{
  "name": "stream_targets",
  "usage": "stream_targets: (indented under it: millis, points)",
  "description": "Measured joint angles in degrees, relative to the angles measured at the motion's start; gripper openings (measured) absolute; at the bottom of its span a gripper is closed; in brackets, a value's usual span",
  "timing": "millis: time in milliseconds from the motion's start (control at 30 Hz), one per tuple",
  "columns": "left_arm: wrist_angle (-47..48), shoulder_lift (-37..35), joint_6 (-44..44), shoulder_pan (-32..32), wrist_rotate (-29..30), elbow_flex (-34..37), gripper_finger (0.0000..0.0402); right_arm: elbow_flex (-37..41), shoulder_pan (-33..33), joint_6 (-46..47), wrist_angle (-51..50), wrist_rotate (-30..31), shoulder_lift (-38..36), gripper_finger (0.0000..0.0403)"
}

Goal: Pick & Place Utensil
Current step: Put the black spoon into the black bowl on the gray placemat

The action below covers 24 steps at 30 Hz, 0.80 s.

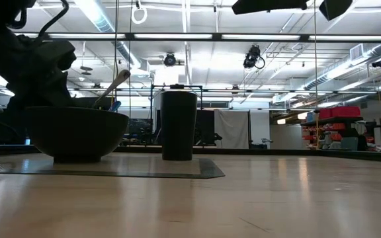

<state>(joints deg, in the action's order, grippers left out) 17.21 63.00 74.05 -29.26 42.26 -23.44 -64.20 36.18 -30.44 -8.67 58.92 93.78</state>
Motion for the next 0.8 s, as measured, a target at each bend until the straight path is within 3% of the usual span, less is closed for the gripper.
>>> stream_targets:
  millis: [800]
  points:
    - [-1.01, 4.1, -2.7, 2.14, -4.63, 0.0, 0.0025, 0.0, -1.29, 1.51, 0.13, -1.59, 0.0, 0.019]
